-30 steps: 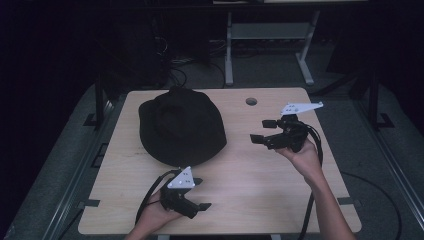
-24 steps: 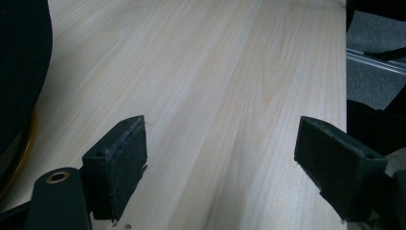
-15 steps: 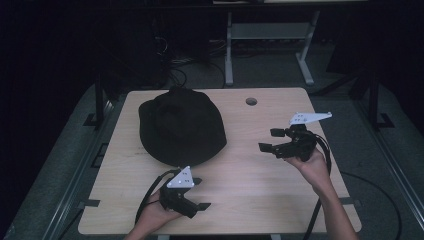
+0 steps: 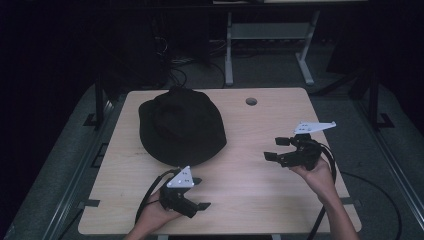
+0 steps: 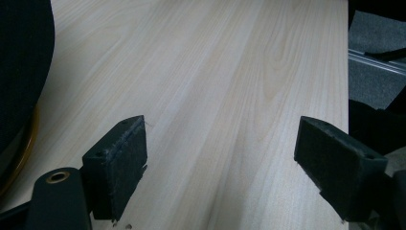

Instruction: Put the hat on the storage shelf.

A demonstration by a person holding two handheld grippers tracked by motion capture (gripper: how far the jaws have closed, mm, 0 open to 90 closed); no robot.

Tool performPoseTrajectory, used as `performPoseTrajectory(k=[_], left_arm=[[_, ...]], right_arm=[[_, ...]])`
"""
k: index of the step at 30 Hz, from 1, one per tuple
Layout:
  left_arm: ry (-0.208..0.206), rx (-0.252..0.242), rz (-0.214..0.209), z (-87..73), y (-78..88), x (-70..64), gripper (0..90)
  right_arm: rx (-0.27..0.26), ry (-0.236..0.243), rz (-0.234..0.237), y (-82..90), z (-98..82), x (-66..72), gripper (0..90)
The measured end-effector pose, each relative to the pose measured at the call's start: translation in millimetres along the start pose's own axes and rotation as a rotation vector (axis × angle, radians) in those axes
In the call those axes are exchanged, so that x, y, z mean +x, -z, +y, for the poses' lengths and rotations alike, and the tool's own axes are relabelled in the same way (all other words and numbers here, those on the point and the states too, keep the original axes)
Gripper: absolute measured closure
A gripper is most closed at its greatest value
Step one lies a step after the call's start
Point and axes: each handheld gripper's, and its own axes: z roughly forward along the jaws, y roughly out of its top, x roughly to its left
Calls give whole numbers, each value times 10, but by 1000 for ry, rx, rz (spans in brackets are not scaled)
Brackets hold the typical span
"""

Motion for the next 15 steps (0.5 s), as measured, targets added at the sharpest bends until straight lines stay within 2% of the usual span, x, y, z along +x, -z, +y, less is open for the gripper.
performPoseTrajectory(k=[15], left_arm=[[-6, 10, 1, 4, -3, 1, 179]], right_arm=[[8, -15, -22, 127, -292, 5, 183]])
